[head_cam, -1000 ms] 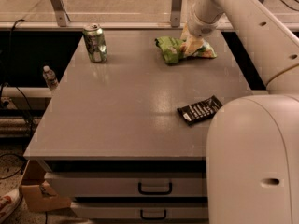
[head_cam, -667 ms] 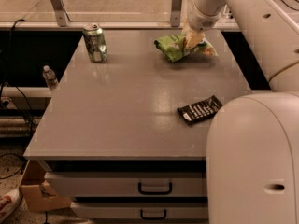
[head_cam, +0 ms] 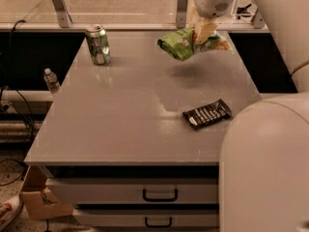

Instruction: Move green rice chip bag near rxbar chocolate

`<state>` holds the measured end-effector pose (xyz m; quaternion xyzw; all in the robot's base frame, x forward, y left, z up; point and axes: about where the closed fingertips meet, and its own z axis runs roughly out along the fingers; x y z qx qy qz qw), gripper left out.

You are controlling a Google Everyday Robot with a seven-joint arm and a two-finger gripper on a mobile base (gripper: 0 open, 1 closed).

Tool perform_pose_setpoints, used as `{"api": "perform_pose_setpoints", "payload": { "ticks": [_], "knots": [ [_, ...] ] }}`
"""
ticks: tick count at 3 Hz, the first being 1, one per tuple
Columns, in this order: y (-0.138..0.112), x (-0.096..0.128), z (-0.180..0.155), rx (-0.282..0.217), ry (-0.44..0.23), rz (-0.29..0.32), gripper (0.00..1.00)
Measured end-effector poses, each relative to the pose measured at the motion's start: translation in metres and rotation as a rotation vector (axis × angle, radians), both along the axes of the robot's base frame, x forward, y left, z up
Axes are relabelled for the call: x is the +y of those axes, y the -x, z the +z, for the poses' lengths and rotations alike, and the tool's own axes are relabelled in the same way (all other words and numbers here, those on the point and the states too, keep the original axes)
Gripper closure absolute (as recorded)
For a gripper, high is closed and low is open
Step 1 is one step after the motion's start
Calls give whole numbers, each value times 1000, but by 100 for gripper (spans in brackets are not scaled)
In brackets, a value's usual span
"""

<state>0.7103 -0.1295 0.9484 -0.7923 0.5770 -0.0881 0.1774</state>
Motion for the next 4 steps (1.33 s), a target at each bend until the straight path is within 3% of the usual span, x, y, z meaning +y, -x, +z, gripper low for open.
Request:
{"api": "perform_pose_setpoints", "payload": {
  "ticks": [1, 2, 4],
  "knots": [
    [40, -1, 8, 55, 38, -6, 100],
    [78, -7, -5, 125, 49, -47, 100],
    [127, -11, -40, 240, 62, -110, 100]
  ]
}}
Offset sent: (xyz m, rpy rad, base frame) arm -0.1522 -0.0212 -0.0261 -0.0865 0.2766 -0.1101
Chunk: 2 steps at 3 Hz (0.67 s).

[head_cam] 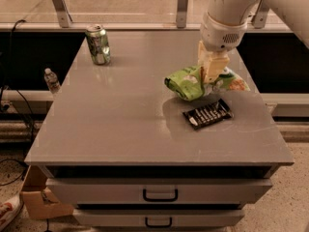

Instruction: Move green rice chip bag near rxbar chocolate

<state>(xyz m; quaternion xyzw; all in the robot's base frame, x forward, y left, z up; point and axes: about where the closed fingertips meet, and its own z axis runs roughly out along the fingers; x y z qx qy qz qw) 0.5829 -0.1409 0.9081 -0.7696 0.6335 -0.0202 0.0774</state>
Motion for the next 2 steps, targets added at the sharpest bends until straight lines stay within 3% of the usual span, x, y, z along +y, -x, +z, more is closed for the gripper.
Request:
{"api": "perform_pose_setpoints", "payload": {
  "ticks": [1, 2],
  "knots": [
    [9, -3, -16, 31, 1, -43, 100],
    [5, -1, -17, 17, -5, -42, 82]
  ]
}}
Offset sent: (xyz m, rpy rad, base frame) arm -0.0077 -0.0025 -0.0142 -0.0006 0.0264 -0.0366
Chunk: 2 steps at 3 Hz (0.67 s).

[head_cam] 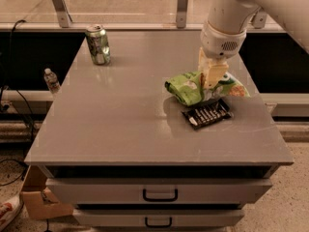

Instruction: Move green rice chip bag near rxbar chocolate

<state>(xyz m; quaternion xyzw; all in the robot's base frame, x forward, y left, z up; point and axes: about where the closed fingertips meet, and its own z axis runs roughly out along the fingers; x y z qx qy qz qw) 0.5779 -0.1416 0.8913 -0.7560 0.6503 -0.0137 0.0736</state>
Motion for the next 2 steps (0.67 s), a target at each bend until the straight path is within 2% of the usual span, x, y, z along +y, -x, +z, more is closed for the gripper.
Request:
{"api": "perform_pose_setpoints", "payload": {
  "ticks": [2],
  "knots": [
    [-6, 3, 0, -21, -9, 1, 36]
  ]
}}
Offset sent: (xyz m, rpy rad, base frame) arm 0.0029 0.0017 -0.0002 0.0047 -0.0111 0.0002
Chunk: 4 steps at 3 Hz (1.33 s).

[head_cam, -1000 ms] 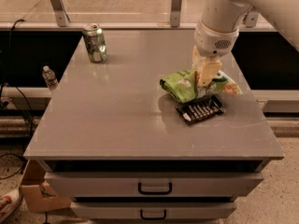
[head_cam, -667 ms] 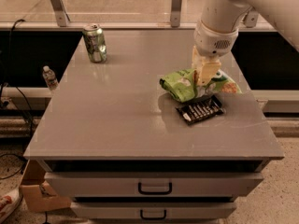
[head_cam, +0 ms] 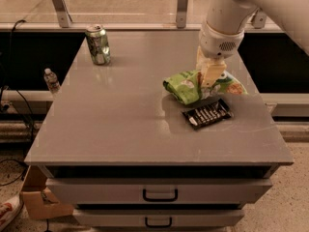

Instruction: Move green rice chip bag near rxbar chocolate

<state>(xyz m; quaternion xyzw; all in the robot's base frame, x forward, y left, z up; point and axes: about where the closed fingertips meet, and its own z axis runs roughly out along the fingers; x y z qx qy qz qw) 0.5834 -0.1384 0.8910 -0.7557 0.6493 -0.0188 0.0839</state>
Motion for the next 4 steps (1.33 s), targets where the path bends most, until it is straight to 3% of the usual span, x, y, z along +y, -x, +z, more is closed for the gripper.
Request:
{"api": "perform_pose_setpoints", "payload": {
  "ticks": [1, 2, 4],
  "knots": [
    [-2, 2, 0, -9, -4, 1, 12],
    [-4, 3, 0, -16, -7, 1, 0],
    [17, -17, 12, -53, -4, -16, 0]
  ]
}}
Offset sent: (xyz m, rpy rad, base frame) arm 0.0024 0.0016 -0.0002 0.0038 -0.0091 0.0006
